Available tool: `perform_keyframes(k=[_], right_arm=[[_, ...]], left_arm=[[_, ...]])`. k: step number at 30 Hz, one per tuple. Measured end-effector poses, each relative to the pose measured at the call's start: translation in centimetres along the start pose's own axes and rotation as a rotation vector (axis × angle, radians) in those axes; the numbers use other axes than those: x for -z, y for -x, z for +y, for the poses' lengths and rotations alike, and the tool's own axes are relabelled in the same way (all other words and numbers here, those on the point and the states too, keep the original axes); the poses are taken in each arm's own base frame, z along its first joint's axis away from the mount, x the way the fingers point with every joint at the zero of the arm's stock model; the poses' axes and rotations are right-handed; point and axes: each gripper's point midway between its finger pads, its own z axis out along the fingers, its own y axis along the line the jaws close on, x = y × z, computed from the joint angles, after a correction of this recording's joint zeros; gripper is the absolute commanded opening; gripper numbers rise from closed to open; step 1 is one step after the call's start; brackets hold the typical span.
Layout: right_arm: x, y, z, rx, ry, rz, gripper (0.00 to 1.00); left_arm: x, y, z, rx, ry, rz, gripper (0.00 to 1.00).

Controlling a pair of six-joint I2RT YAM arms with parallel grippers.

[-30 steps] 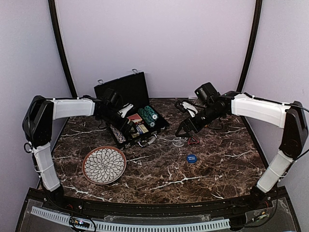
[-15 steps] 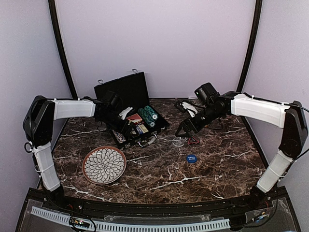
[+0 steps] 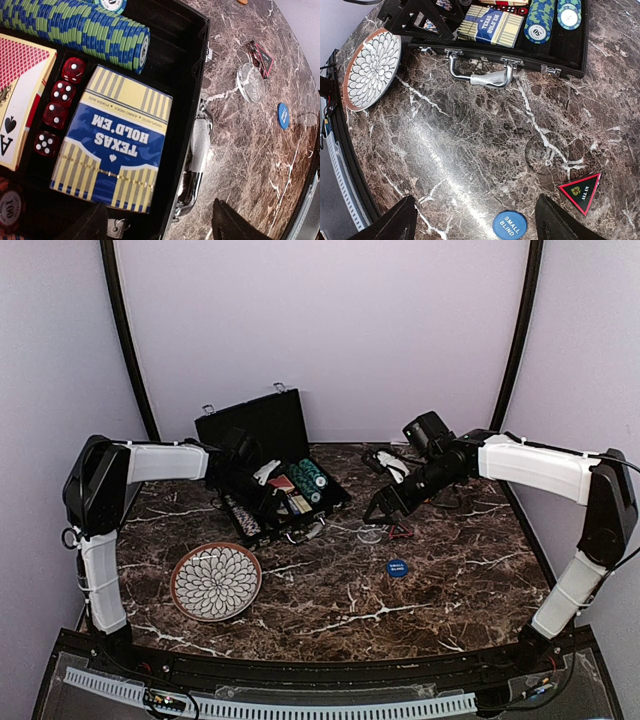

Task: Pack up texas hold em set
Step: Adjust the poker case in the slot.

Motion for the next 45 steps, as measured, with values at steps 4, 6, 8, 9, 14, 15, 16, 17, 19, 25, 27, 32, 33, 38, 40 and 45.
perform_keyframes(k=[4, 6, 8, 9, 14, 15, 16, 17, 19, 25, 27, 32, 33, 38, 40, 45], right_arm=[[0.0, -0.1, 0.0, -0.004, 0.0, 0.001, 0.83], [0.0, -0.1, 0.0, -0.006, 0.0, 0.001, 0.83], [-0.1, -0.1, 0.0, -0.009, -0.001, 0.001, 0.84], [-0.1, -0.2, -0.1, -0.013, -0.004, 0.003, 0.84], [-0.4, -0.9, -0.7, -0.044, -0.032, 0.019, 0.85], [-0.4, -1.0, -0.8, -0.05, -0.037, 0.021, 0.85], [-0.4, -1.0, -0.8, -0.055, -0.041, 0.022, 0.85], [-0.4, -1.0, -0.9, -0.06, -0.046, 0.022, 0.85], [-0.5, -1.1, -1.0, -0.066, -0.053, 0.022, 0.85], [-0.3, -1.2, -1.1, -0.07, -0.06, 0.018, 0.85], [-0.3, -1.2, -1.1, -0.071, -0.06, 0.018, 0.85], [-0.3, -1.2, -1.1, -0.073, -0.06, 0.016, 0.85], [-0.3, -1.2, -1.1, -0.074, -0.06, 0.016, 0.85], [-0.4, -1.3, -1.1, -0.076, -0.06, 0.017, 0.85], [-0.4, -1.3, -1.1, -0.077, -0.06, 0.017, 0.85], [-0.4, -1.2, -1.1, -0.076, -0.06, 0.015, 0.85]], left_arm=[[-0.3, 0.3, 0.1, 0.005, 0.0, 0.003, 0.73], [-0.3, 0.3, 0.1, 0.01, 0.0, 0.008, 0.74], [-0.4, 0.3, 0.1, 0.017, 0.0, 0.014, 0.74], [-0.4, 0.3, 0.1, 0.018, 0.0, 0.016, 0.75], [-0.5, 0.4, 0.2, 0.019, 0.005, 0.021, 0.77], [-0.5, 0.4, 0.2, 0.019, 0.007, 0.022, 0.77], [-0.6, 0.4, 0.2, 0.019, 0.009, 0.024, 0.77], [-0.6, 0.3, 0.3, 0.021, 0.011, 0.029, 0.77], [-0.8, 0.4, 0.4, 0.023, 0.017, 0.034, 0.77], [-1.2, 0.1, 1.1, 0.03, 0.04, 0.051, 0.77], [-1.2, 0.1, 1.1, 0.03, 0.043, 0.051, 0.77], [-1.2, 0.1, 1.1, 0.029, 0.043, 0.05, 0.77], [-1.2, 0.1, 1.1, 0.029, 0.043, 0.05, 0.77], [-1.2, 0.2, 1.1, 0.029, 0.045, 0.049, 0.77], [-1.2, 0.2, 1.1, 0.03, 0.045, 0.047, 0.77], [-1.3, 0.3, 1.1, 0.04, 0.043, 0.042, 0.76]])
